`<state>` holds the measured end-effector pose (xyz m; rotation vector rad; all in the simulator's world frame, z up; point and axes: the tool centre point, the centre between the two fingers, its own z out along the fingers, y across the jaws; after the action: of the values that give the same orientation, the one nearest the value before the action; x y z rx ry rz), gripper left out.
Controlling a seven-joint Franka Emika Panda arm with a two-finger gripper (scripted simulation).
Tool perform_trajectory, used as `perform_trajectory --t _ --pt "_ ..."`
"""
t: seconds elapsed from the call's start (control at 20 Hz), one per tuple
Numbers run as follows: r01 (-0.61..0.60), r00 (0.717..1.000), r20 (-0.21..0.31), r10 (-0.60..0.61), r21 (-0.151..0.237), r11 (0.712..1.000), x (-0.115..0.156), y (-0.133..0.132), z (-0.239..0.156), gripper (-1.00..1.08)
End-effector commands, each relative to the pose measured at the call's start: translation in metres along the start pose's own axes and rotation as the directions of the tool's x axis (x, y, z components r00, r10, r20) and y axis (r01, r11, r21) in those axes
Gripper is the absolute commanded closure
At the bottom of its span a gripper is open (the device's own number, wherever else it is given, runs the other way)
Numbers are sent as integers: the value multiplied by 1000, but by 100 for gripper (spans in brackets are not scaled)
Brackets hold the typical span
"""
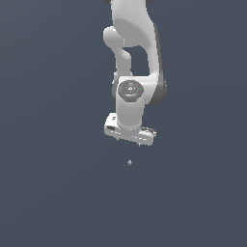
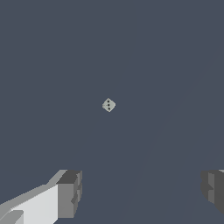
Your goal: Pick up the object and move it to a goal position.
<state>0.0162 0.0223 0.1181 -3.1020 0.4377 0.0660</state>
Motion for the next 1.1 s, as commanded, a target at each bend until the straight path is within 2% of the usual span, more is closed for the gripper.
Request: perform_trajectory --t 0.0,0.2,0.4,0.75,1.05 --pt "-70 998 -3 70 2 998 6 -2 6 -92" --pt "-181 983 -8 181 5 983 16 -6 14 -92" --pt "-289 957 -13 289 8 957 25 -10 24 -92" --pt "-462 886 -23 462 15 887 40 -17 39 -92" --pt "-561 827 -30 562 20 827 49 -22 50 -92"
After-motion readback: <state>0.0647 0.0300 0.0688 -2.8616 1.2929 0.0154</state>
